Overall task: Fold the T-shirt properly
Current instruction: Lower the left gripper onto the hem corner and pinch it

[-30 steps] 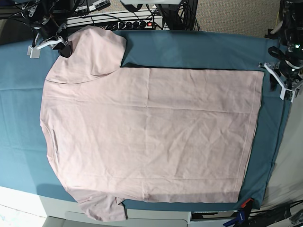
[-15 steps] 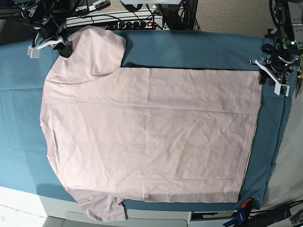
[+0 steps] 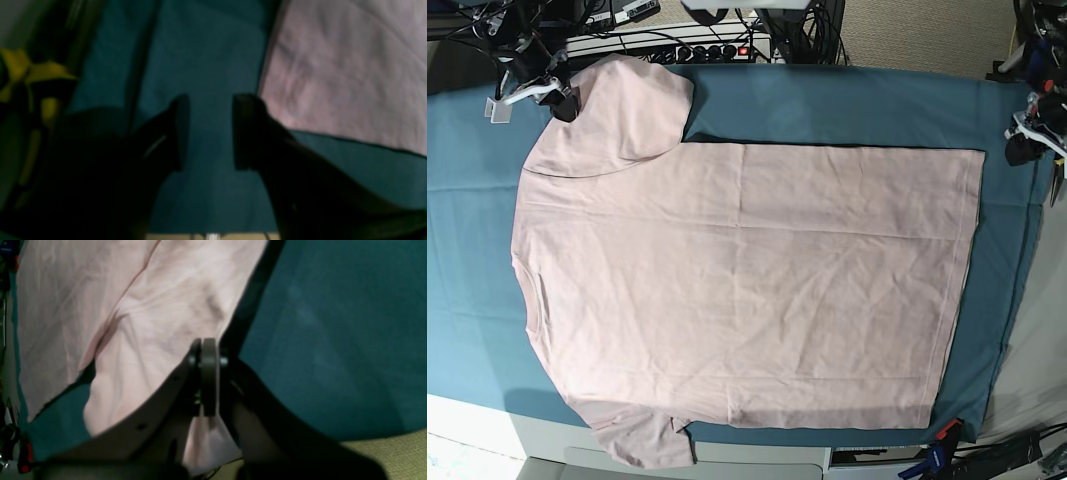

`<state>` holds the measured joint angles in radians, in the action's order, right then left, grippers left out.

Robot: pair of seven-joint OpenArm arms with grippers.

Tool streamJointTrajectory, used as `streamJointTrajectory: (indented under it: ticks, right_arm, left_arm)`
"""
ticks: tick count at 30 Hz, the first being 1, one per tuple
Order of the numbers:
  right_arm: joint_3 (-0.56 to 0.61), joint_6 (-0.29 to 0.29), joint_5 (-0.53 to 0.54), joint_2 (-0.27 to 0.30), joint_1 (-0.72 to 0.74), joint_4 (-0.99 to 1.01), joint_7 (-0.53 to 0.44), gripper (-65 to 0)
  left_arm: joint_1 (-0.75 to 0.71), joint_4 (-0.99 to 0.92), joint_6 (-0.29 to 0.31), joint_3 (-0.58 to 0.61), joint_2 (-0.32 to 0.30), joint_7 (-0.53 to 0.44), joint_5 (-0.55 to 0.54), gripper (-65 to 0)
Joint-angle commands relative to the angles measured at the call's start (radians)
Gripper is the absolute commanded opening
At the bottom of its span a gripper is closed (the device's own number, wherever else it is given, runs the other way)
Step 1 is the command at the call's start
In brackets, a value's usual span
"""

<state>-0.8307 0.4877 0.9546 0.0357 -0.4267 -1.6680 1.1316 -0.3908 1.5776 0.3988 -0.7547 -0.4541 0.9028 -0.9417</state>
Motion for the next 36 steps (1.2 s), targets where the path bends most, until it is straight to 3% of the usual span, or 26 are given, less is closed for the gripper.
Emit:
streamJointTrajectory:
  ticks: [1, 5, 23, 36]
  right_arm:
    - [-0.001, -0.009, -0.035, 0.009, -0.008, -0.005, 0.012, -65.0]
    - [-0.001, -0.009, -0.035, 0.009, -0.008, -0.005, 0.013, -65.0]
    - [-0.001, -0.009, -0.035, 0.009, -0.008, -0.005, 0.013, -65.0]
    - [-0.002, -0.009, -0.036, 0.014, -0.008, -0.005, 0.017, -65.0]
  left_arm:
    - [0.0, 0.009, 0.023, -0.006, -0.022, 0.005, -0.046, -42.7]
    - [0.001, 0.008, 0.048, 0.013, -0.023, 0.043, -0.108, -42.7]
    - [0.029, 0.003, 0.047, 0.03, -0.023, 0.051, -0.106, -42.7]
    - [0.142, -0.127, 0.048, 0.244, -0.028, 0.069, -0.066, -42.7]
